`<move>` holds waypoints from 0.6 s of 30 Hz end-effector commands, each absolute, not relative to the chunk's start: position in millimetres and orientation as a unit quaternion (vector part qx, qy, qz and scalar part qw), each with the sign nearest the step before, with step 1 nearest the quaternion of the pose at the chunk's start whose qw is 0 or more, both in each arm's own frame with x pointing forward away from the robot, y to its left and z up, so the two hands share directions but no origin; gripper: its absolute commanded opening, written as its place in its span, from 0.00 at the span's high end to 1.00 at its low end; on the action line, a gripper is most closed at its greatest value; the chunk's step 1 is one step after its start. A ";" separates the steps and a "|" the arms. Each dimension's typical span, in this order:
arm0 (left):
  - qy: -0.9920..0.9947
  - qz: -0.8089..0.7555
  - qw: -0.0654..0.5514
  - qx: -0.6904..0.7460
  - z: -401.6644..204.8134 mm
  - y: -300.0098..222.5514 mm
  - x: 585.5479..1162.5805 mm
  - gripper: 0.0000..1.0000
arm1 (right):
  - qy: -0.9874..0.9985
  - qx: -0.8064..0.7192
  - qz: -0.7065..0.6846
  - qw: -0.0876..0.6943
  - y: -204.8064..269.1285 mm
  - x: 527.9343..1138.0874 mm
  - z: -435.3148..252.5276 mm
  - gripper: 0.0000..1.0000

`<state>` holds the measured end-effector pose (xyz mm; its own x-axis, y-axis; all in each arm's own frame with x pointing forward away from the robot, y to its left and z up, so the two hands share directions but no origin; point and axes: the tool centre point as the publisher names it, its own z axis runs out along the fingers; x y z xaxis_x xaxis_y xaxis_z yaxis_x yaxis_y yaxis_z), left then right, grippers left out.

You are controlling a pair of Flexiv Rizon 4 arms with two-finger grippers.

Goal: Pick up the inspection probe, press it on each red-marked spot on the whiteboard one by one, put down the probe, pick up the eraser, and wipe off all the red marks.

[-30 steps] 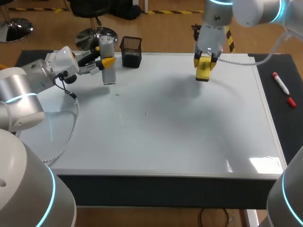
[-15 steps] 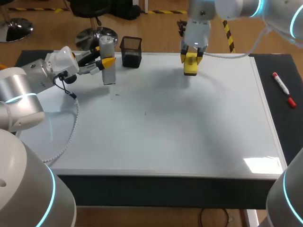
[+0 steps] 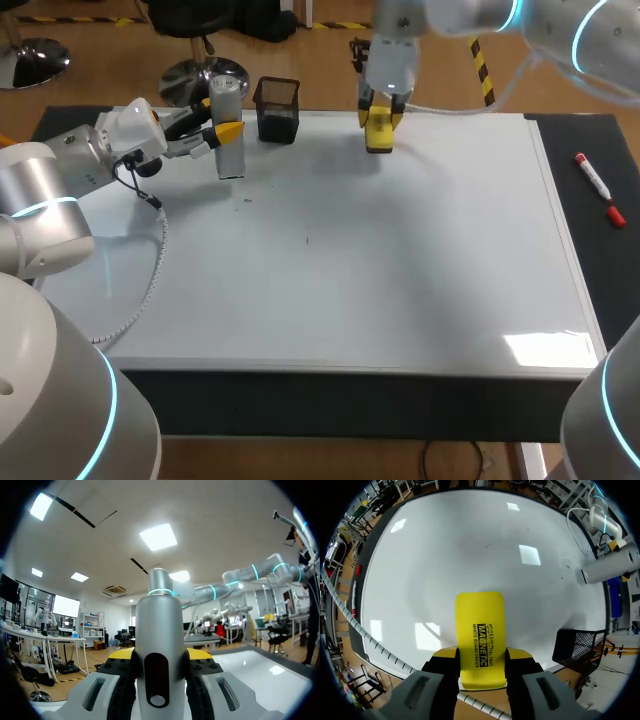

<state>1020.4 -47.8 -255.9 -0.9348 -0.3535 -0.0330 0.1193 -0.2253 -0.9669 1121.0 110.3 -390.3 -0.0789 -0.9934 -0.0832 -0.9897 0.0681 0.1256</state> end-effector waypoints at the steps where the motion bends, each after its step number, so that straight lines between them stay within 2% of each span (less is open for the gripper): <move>1: 0.603 -0.777 0.153 -0.097 -255.5 -47.9 1020.3 1.00 | -0.728 0.681 -0.076 0.023 121.4 1134.0 -395.1 1.00; 18: 0.603 -0.777 0.153 -0.097 -255.5 -47.9 1020.3 1.00 | -0.718 0.692 -0.076 0.019 142.6 1151.6 -417.4 1.00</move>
